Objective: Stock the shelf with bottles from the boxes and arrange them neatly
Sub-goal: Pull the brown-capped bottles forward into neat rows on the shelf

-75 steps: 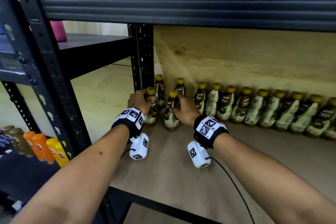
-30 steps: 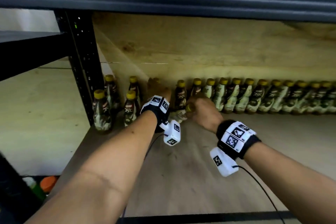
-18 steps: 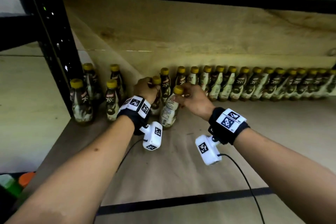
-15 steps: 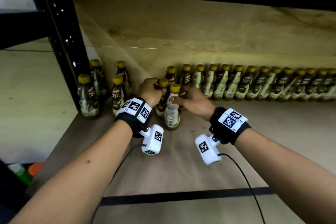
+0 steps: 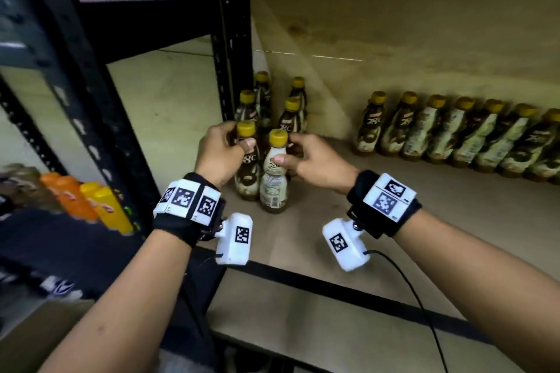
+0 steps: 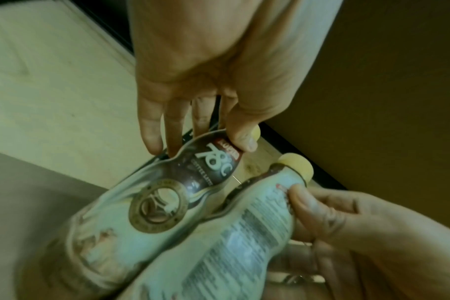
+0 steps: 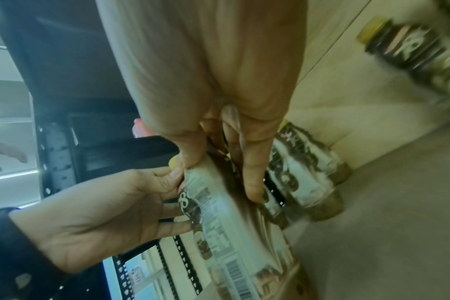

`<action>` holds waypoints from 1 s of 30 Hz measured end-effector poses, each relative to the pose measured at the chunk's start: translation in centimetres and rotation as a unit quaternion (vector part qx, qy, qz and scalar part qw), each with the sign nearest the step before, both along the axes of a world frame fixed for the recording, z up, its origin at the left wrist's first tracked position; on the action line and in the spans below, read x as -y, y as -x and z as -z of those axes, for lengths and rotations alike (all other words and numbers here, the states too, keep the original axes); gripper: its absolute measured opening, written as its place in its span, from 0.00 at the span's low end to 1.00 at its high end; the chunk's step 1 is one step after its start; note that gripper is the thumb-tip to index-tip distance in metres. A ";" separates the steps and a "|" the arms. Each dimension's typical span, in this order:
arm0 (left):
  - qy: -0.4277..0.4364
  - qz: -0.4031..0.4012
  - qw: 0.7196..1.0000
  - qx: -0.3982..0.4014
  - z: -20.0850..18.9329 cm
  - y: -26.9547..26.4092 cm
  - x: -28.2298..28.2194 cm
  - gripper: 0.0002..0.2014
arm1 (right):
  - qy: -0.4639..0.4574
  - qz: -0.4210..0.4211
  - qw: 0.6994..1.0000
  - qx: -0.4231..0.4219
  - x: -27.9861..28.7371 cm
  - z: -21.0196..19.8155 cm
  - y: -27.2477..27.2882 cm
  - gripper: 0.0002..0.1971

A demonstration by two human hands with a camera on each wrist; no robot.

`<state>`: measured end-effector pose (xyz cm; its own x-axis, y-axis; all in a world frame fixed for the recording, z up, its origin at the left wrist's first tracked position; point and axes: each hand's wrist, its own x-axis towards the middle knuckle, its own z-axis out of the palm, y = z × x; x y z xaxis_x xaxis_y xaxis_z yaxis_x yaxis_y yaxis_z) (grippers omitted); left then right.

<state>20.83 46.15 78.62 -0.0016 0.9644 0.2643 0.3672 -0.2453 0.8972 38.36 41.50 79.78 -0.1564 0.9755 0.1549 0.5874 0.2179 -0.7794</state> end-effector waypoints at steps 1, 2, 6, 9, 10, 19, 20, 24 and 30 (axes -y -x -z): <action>-0.004 -0.019 1.000 -0.002 0.0 0.7 0.1 0.12 | -0.012 -0.001 1.000 0.012 -0.6 0.2 1.1 0.18; -0.010 -0.039 0.999 -0.009 -0.1 1.3 0.3 0.12 | -0.020 -0.004 1.000 0.020 -1.2 0.3 2.0 0.18; -0.016 -0.101 0.993 -0.052 -0.4 2.6 0.4 0.12 | -0.031 -0.007 0.999 0.036 -2.5 0.4 4.3 0.18; -0.014 -0.109 0.991 -0.075 -0.5 2.9 0.3 0.11 | -0.032 0.004 0.999 0.044 -2.6 0.6 4.0 0.17; -0.011 -0.111 0.990 -0.084 -0.5 2.9 0.2 0.11 | -0.034 0.012 0.998 0.048 -2.5 0.6 3.7 0.17; 0.003 -0.094 0.993 -0.071 -0.4 3.0 0.4 0.11 | -0.039 0.068 0.991 0.111 -1.4 0.4 2.4 0.14; 0.006 -0.090 0.994 -0.064 -0.3 3.1 0.4 0.12 | -0.038 0.076 0.989 0.119 -1.5 0.6 2.5 0.14; 0.024 -0.071 0.996 -0.049 -0.3 3.4 0.4 0.12 | -0.030 0.091 0.986 0.135 -1.7 0.6 2.7 0.14; -0.001 -0.066 0.997 -0.031 0.1 3.9 0.5 0.14 | -0.036 0.094 0.984 0.150 -1.8 0.6 2.8 0.15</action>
<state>16.88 45.63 78.55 -0.1113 0.9565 0.2697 0.4505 -0.1933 0.8716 35.56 43.26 79.15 -0.0244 0.9796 0.1995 0.8232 0.1329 -0.5519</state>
